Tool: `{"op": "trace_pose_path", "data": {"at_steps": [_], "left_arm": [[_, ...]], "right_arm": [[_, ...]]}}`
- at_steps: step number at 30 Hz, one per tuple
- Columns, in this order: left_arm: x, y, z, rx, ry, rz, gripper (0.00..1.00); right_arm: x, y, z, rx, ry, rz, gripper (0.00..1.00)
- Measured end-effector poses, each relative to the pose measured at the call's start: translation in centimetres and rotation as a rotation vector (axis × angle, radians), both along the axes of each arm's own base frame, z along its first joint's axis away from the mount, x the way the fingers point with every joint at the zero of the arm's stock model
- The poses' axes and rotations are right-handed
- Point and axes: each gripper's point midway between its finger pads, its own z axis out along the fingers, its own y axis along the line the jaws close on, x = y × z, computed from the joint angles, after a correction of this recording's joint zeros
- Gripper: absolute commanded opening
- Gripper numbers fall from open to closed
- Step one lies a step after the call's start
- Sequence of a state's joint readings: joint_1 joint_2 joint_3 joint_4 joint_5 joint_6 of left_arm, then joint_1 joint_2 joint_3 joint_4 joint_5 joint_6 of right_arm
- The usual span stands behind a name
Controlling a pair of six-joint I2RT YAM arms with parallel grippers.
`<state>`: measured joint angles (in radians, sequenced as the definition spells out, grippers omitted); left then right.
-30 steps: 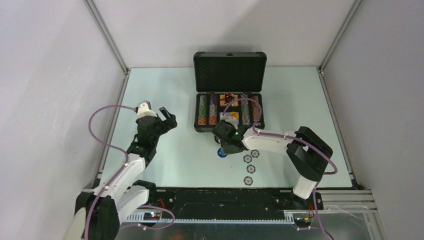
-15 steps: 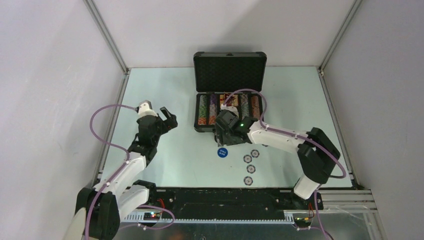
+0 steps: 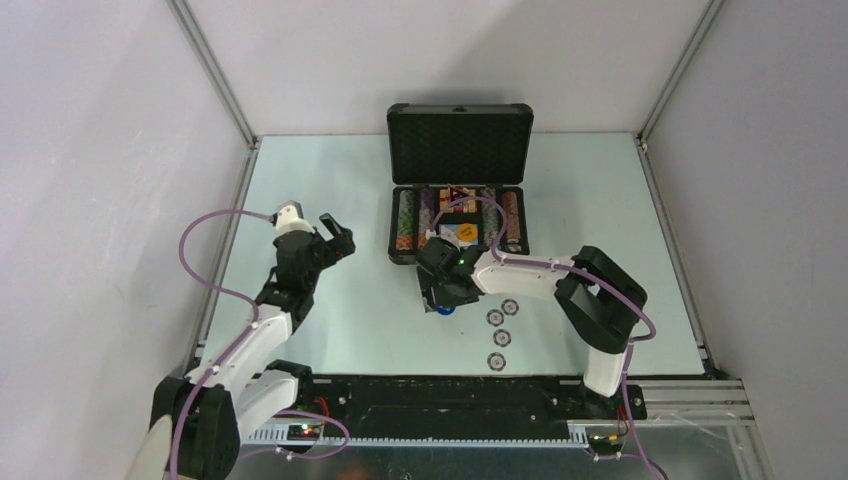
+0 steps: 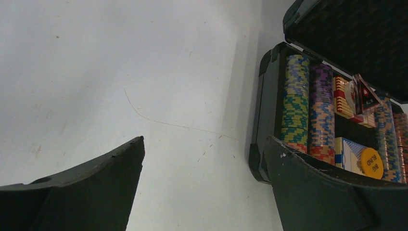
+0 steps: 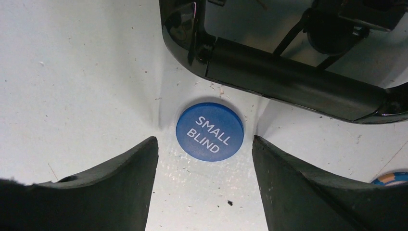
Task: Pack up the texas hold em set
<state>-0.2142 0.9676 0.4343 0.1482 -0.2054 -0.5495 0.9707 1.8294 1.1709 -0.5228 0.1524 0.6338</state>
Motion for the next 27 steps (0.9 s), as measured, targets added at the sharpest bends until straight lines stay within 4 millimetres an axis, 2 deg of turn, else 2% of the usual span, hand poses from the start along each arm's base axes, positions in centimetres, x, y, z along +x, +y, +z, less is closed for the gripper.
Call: {"op": "trace_pose_path", "data": {"at_steps": [7, 22, 27], "left_arm": [[-0.01, -0.02, -0.04, 0.0, 0.002, -0.001, 0.98], [-0.01, -0.06, -0.05, -0.001, 0.002, -0.004, 0.98], [-0.01, -0.06, -0.05, 0.0, 0.002, -0.004, 0.98]], "right_arm": [[0.29, 0.29, -0.13, -0.011, -0.019, 0.0, 0.64], [0.65, 0.87, -0.54, -0.084, -0.062, 0.015, 0.52], [0.64, 0.91, -0.54, -0.086, -0.062, 0.015, 0.4]]}}
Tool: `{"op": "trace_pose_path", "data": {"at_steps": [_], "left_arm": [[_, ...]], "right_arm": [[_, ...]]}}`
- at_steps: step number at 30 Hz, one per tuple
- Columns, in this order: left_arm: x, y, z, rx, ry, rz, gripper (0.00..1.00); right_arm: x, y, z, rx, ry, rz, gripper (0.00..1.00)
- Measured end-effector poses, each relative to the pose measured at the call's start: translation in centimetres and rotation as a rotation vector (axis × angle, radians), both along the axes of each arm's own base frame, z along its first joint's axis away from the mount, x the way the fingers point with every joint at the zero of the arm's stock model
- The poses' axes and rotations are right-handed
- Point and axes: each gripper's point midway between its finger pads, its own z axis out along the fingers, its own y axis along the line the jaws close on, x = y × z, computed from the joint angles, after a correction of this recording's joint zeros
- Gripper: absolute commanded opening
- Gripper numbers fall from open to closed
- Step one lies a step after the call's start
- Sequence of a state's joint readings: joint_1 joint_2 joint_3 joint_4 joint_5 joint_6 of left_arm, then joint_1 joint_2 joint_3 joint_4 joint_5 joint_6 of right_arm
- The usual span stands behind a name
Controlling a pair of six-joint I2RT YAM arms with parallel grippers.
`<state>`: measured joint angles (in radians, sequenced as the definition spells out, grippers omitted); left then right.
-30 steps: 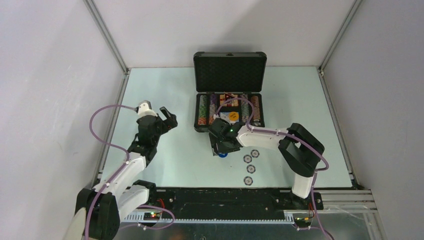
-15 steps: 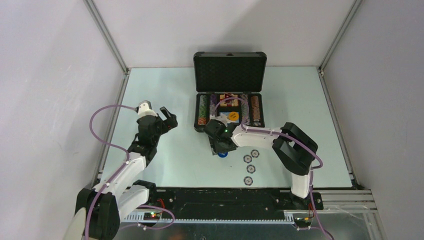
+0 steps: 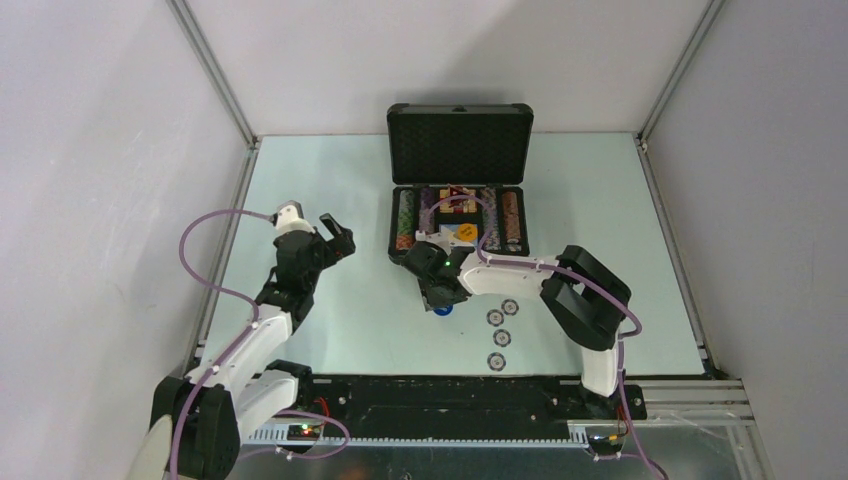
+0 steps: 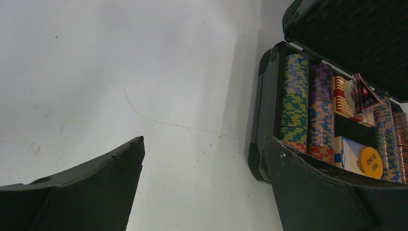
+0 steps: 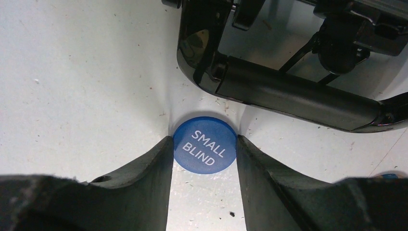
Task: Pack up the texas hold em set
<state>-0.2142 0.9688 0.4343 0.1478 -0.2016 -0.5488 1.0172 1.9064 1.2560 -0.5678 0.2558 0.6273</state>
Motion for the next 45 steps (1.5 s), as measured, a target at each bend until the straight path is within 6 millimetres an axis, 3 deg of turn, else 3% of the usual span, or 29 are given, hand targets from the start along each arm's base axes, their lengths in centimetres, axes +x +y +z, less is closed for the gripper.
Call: {"op": "trace_pose_path", "data": {"at_steps": [15, 29, 36, 38, 45], "left_arm": [[0.0, -0.1, 0.0, 0.002, 0.0, -0.005, 0.98], [0.0, -0.1, 0.0, 0.004, 0.0, -0.007, 0.98], [0.0, -0.1, -0.6, 0.008, 0.017, -0.008, 0.98], [0.0, -0.1, -0.8, 0.009, 0.025, -0.01, 0.98], [0.0, -0.5, -0.9, 0.001, 0.028, -0.028, 0.98]], "right_arm": [[0.1, -0.8, 0.6, -0.012, -0.021, 0.026, 0.4], [3.3, -2.6, 5.4, 0.072, -0.099, -0.02, 0.45], [5.9, -6.8, 6.7, 0.055, -0.137, -0.125, 0.5], [6.4, -9.0, 6.8, 0.045, -0.143, -0.176, 0.52], [8.2, -20.2, 6.4, 0.015, -0.138, -0.523, 0.6]]}}
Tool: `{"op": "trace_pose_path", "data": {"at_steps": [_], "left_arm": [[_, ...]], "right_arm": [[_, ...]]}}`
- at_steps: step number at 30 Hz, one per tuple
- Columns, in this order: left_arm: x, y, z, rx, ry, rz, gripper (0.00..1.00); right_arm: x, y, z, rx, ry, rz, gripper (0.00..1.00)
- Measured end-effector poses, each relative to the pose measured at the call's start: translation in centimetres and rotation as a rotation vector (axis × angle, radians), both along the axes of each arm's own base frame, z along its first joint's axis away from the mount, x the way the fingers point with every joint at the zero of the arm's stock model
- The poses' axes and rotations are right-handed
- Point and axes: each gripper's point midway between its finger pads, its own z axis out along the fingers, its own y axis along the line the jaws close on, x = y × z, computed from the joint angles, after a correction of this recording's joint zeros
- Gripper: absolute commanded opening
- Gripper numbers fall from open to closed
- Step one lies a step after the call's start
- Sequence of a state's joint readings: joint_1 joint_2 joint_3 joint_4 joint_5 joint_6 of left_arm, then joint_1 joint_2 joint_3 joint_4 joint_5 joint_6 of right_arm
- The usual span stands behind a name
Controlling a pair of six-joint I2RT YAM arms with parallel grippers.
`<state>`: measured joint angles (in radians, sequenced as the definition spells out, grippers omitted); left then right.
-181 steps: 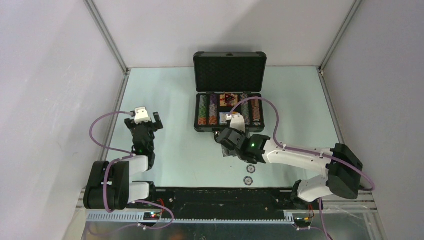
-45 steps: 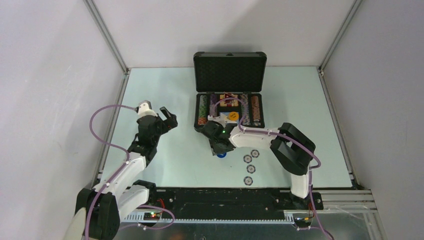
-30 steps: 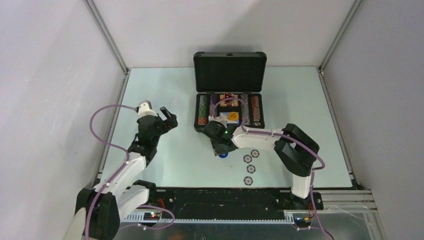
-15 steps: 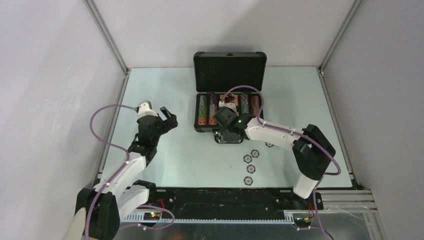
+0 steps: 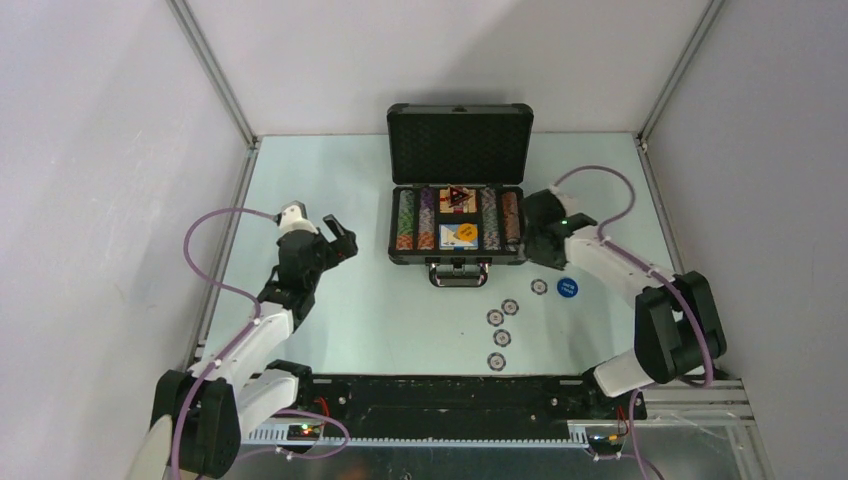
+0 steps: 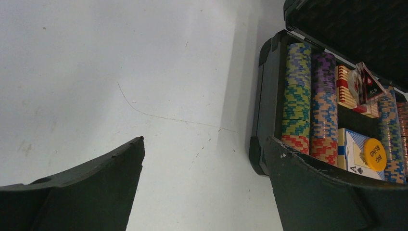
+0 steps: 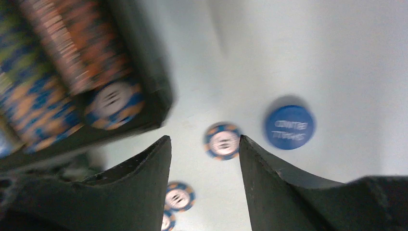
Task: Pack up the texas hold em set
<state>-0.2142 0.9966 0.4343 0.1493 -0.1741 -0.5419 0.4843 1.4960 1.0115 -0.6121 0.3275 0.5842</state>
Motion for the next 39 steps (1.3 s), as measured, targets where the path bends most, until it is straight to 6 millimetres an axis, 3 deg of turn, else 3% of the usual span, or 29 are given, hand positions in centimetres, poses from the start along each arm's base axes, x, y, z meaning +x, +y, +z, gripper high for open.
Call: {"op": "trace_pose_path", "data": {"at_steps": [5, 9, 19, 24, 39], "left_arm": [[0.0, -0.2, 0.0, -0.004, -0.001, -0.009, 0.98], [0.1, -0.4, -0.1, -0.009, 0.003, -0.021, 0.98], [0.2, -0.9, -0.4, -0.018, 0.009, -0.043, 0.98], [0.2, -0.9, -0.4, -0.019, 0.007, -0.045, 0.98], [0.3, -1.0, -0.5, -0.02, 0.008, -0.047, 0.98]], "right_arm": [[-0.6, -7.5, -1.7, 0.005, 0.052, -0.27, 0.68], [-1.8, -10.1, -2.8, 0.016, 0.101, -0.373, 0.7], [-2.4, -11.5, -5.8, 0.085, 0.196, -0.456, 0.7], [-2.6, -11.3, -6.5, 0.097, 0.228, -0.453, 0.7], [-2.7, -10.5, -6.6, 0.091, 0.235, -0.405, 0.55]]}}
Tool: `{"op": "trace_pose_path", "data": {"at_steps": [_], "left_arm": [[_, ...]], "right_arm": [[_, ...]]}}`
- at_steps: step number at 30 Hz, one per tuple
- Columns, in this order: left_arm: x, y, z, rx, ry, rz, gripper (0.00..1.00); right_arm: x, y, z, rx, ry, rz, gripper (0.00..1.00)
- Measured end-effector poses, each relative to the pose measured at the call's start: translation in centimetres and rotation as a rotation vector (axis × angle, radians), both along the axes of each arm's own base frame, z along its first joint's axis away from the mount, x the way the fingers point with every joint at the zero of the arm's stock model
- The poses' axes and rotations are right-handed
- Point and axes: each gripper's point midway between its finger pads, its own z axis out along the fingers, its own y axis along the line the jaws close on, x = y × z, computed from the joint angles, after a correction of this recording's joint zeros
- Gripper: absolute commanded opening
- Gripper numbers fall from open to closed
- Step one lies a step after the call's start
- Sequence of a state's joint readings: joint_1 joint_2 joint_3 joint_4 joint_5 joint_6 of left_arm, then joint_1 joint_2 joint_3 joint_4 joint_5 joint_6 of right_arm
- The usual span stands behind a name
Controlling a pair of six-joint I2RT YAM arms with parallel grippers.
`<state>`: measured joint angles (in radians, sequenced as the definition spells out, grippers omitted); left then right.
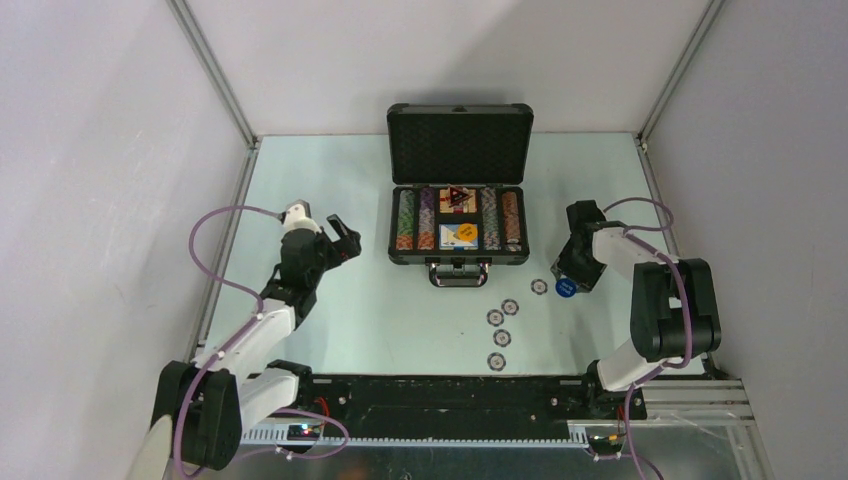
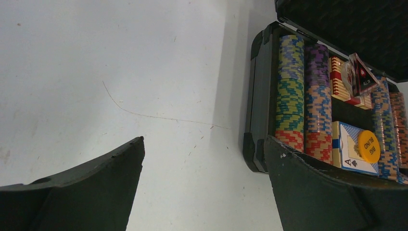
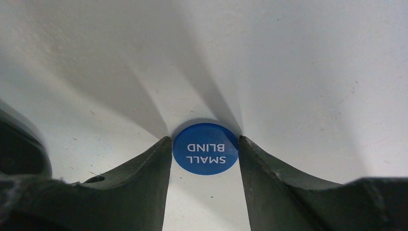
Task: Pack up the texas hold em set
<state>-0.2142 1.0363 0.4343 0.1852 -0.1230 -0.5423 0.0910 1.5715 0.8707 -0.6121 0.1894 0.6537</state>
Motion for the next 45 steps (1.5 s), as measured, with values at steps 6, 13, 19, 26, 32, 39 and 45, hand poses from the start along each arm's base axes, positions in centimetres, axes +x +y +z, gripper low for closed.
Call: {"op": "trace_pose_path", "data": {"at_steps": [6, 13, 19, 26, 32, 39, 45], "left_arm": [[0.0, 0.0, 0.0, 0.0, 0.0, -0.001, 0.98], [0.1, -0.1, 0.2, -0.003, -0.008, -0.003, 0.98], [0.2, -0.1, 0.2, -0.003, -0.009, -0.003, 0.98], [0.2, -0.1, 0.2, -0.004, -0.01, -0.003, 0.98], [0.2, -0.1, 0.2, -0.004, -0.009, -0.004, 0.98], [0.2, -0.1, 0.1, -0.003, -0.008, -0.003, 0.98], [0.2, -0.1, 0.1, -0.003, -0.007, -0.003, 0.98]], "right_arm": [[-0.1, 0.1, 0.0, 0.005, -0.001, 0.006, 0.43], [-0.6, 0.2, 0.2, 0.013, -0.015, 0.013, 0.44], [-0.6, 0.3, 3.1, 0.018, -0.098, 0.028, 0.45], [0.9, 2.4, 7.4, 0.028, -0.205, 0.099, 0.46], [5.3, 8.8, 11.5, 0.047, -0.283, 0.26, 0.47], [10.7, 19.1, 12.7, 0.071, -0.31, 0.46, 0.47], [12.4, 23.9, 9.9, 0.049, -0.257, 0.561, 0.48]]}}
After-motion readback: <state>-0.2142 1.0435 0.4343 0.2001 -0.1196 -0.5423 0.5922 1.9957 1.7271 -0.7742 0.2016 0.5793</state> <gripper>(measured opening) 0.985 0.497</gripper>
